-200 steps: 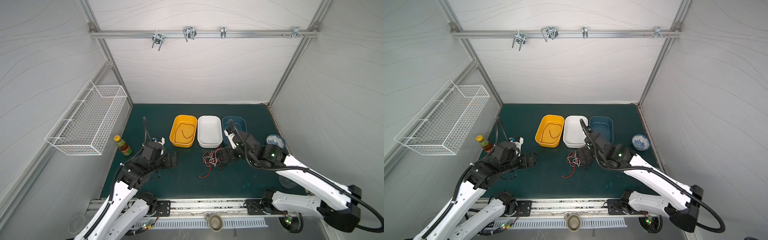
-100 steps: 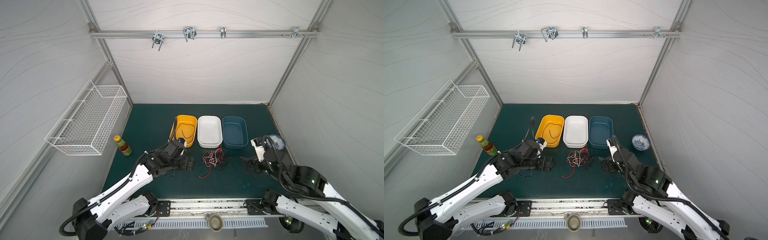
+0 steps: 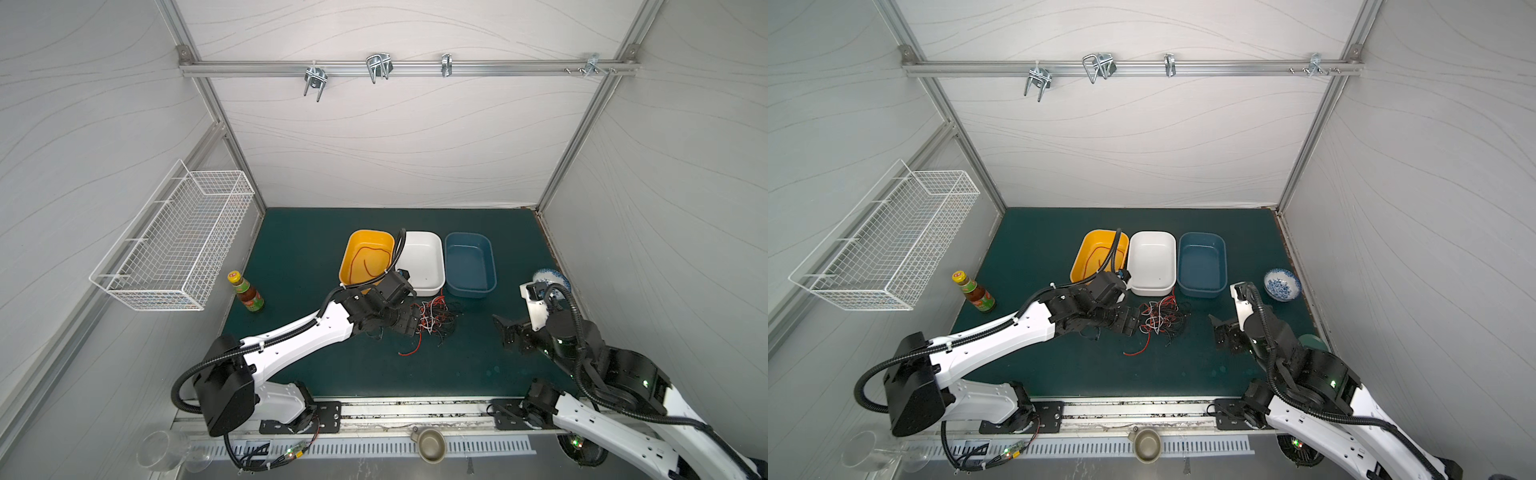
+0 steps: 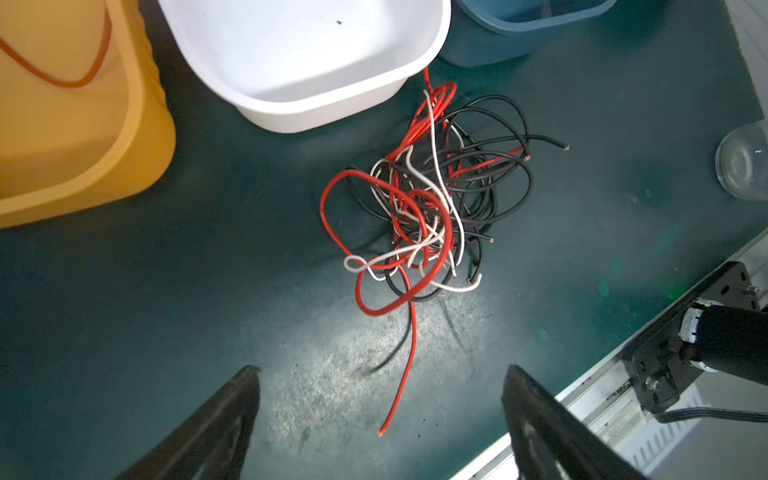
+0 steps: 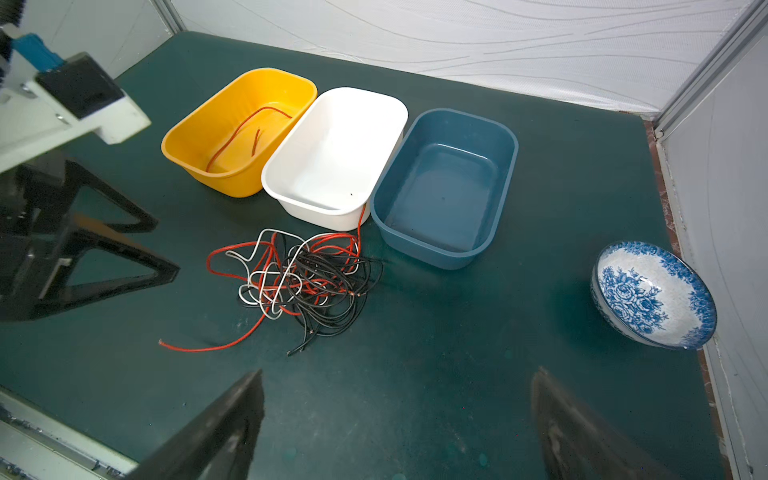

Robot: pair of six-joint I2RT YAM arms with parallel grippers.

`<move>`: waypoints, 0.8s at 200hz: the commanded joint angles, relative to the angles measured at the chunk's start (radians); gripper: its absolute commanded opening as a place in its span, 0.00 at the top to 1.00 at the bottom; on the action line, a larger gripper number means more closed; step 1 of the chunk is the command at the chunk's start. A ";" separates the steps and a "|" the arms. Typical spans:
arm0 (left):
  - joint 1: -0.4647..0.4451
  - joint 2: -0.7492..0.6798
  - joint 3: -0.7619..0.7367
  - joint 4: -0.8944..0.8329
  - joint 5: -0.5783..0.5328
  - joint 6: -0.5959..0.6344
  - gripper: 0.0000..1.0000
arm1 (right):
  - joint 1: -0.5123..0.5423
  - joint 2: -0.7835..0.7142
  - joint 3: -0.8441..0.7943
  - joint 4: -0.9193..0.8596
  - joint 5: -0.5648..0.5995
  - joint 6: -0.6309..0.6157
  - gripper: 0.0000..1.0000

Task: Untangle the cables
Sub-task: 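Withdraw the right gripper from the yellow tub while the left gripper reaches the pile, then lower the left gripper over the wire pile to grasp a wire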

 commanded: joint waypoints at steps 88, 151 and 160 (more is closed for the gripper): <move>-0.006 0.158 0.106 0.071 -0.015 0.041 0.31 | -0.003 -0.059 -0.011 0.004 0.021 0.011 0.01; -0.006 0.216 0.144 0.062 -0.029 0.049 0.47 | -0.002 -0.071 -0.013 0.007 0.017 0.008 0.01; -0.006 0.222 0.147 0.058 -0.033 0.051 0.48 | -0.001 -0.070 -0.013 0.008 0.017 0.008 0.01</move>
